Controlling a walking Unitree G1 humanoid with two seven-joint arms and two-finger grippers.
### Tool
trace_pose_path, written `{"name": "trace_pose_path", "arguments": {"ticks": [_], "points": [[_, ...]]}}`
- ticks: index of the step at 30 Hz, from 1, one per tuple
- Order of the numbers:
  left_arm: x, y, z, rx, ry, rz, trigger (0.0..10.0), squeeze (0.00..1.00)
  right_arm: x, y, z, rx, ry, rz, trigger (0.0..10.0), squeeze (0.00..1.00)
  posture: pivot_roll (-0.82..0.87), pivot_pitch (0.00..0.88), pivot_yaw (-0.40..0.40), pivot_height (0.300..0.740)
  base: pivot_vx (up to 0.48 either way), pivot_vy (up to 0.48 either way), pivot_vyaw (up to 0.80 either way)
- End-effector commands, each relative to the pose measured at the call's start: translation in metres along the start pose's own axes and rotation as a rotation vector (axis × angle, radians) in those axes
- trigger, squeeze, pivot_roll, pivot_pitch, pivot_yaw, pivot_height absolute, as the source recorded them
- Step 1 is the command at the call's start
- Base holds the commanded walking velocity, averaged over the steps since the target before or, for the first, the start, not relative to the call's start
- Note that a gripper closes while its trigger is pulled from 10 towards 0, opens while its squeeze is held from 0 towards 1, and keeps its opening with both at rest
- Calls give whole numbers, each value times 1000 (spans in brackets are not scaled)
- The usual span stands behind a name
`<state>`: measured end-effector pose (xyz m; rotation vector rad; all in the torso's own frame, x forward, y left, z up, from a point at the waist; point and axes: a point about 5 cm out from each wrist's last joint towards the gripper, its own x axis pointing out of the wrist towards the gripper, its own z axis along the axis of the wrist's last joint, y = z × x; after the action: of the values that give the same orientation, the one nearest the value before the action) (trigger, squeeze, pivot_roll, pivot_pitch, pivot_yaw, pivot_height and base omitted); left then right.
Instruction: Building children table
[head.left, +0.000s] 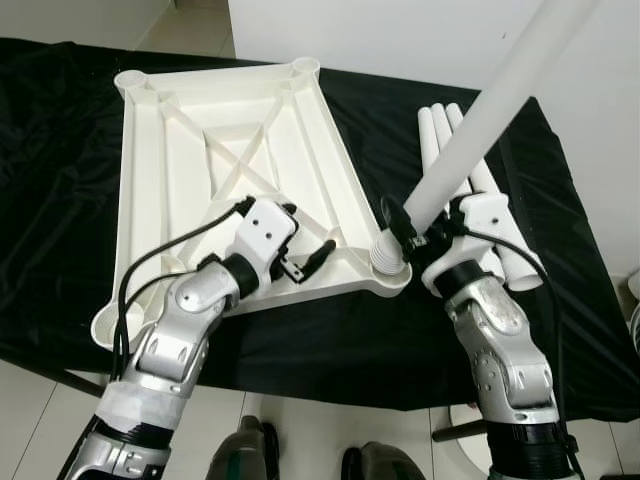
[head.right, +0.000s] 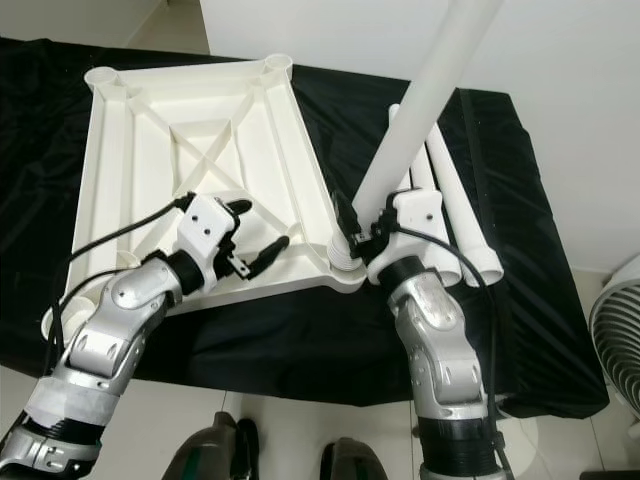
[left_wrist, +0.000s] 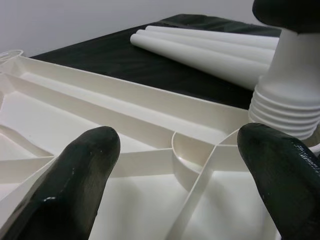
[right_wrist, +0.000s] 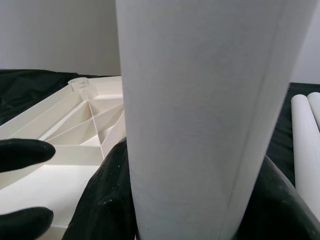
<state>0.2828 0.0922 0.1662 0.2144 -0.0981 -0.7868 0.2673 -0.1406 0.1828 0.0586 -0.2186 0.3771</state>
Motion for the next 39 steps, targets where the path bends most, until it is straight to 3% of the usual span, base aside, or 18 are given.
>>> {"name": "trace_pose_path", "arguments": {"ticks": [1,7,12,22,31,32,39], "points": [[-2,-1,0,-36,2,21,10000,0,-5,-3,-10,-10,56,-7,10000,0,-50,53,-18,740,0,0,0],[-6,-13,11,-62,-52,-49,10000,0,-6,-8,-14,-26,75,-4,10000,0,-49,43,-24,740,0,0,0],[-12,-24,15,-94,-37,-123,10000,0,-2,-10,-20,-77,81,26,10000,0,-49,49,-21,740,0,0,0],[-17,-26,20,-109,-24,-134,10000,0,-1,-4,-27,-129,48,112,10000,0,-40,68,-15,740,0,0,0],[-20,-26,22,-127,-16,-118,10000,0,-9,-4,-40,-74,87,98,10000,0,-28,92,-13,740,0,0,0],[-21,-27,22,-127,-13,-118,10000,0,-5,-8,-45,-42,145,58,10000,0,-30,95,-8,740,0,0,0],[-20,-26,24,-131,-9,-123,10000,0,4,-13,-51,-4,228,38,10000,0,-31,98,-6,740,0,0,0]]}}
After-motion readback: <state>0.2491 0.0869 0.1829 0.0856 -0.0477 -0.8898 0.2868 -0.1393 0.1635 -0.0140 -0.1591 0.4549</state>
